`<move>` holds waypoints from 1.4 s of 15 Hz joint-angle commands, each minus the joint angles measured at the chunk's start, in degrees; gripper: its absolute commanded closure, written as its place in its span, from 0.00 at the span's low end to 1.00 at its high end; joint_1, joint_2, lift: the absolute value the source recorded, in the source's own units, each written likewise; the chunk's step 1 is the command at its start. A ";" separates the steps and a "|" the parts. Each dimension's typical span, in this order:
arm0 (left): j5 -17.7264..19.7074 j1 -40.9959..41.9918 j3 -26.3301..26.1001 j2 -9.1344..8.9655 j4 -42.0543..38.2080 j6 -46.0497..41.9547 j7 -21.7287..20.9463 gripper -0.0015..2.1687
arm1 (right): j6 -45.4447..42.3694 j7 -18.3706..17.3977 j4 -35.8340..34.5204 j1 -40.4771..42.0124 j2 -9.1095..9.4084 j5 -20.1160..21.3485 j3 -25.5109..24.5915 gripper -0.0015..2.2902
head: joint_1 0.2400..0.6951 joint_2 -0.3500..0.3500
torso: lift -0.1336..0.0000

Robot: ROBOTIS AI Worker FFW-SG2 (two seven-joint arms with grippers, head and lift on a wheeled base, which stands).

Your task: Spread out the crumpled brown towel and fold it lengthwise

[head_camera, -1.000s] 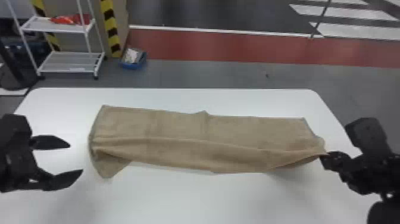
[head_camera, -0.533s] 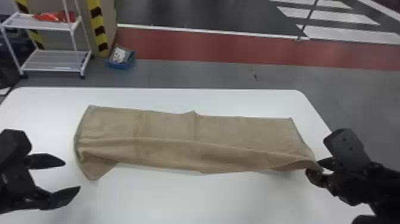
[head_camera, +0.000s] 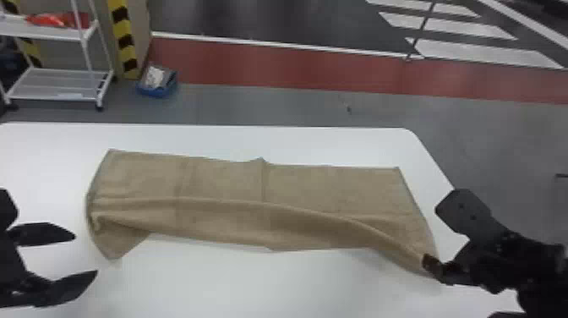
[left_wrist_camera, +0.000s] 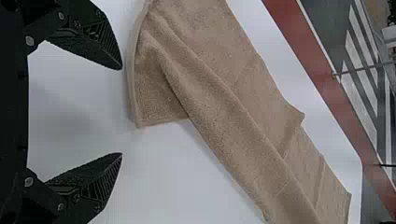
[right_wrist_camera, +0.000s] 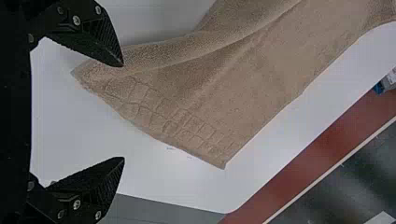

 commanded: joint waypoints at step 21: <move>2.50 0.36 0.51 0.91 2.30 -0.18 1.58 0.12 | -13.62 3.23 11.52 0.15 -2.79 5.02 -2.77 0.31 | 1.00 0.16 | 0.07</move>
